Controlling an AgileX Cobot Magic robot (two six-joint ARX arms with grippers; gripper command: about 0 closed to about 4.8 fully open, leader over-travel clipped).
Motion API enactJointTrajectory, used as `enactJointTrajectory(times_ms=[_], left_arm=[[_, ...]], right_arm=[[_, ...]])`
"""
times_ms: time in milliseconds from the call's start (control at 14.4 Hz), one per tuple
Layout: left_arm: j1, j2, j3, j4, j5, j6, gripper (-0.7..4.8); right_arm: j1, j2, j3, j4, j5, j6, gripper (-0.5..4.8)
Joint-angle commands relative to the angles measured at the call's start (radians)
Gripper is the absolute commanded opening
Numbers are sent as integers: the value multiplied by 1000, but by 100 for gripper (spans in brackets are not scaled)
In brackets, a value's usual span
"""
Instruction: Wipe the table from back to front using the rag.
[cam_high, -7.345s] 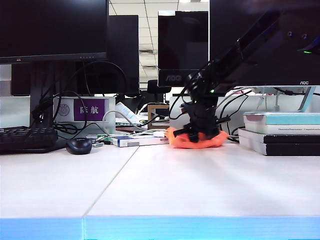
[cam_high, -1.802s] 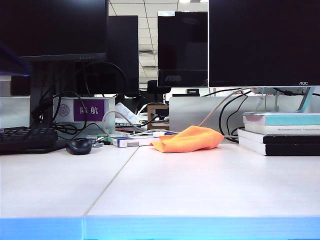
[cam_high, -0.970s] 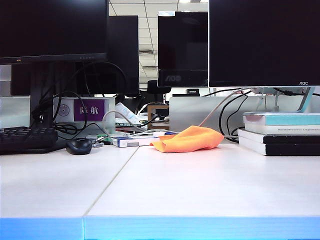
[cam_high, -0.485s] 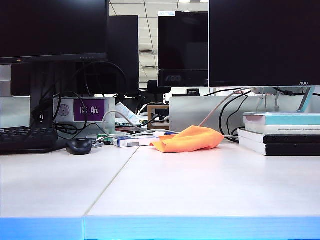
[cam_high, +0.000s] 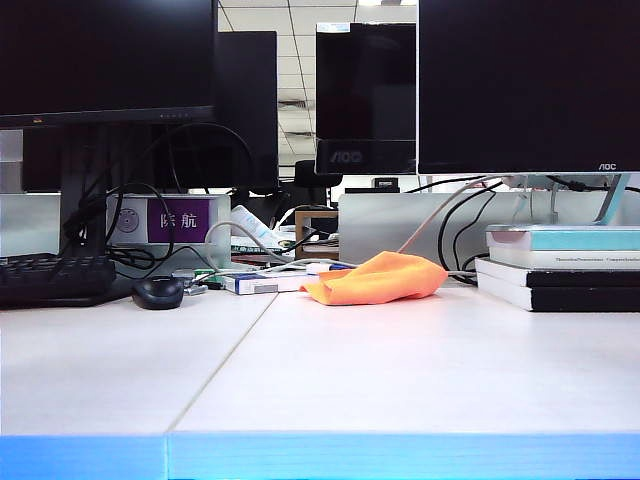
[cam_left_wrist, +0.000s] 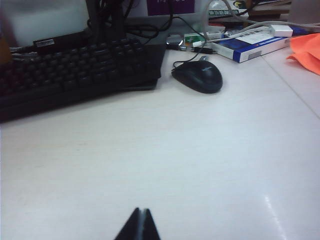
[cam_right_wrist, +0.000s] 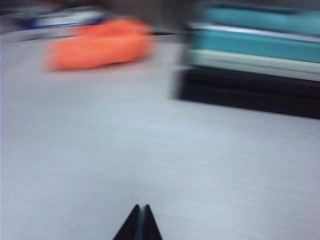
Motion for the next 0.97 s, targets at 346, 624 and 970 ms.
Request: enactJointTrajectory(times_ms=[346,624,970], left_arm=[[0,-2,-2,-17,-2,3,-4],[0,-2,-2,-17,-2,3,-4],[0,-2,-2,-17,-2,3,-4]], right_arm=[[-105,-97,-137,93,-13,8,0],[-151,-106,-137,90,-36,80,0],[-199,-106,-137,94,-34,79,0]])
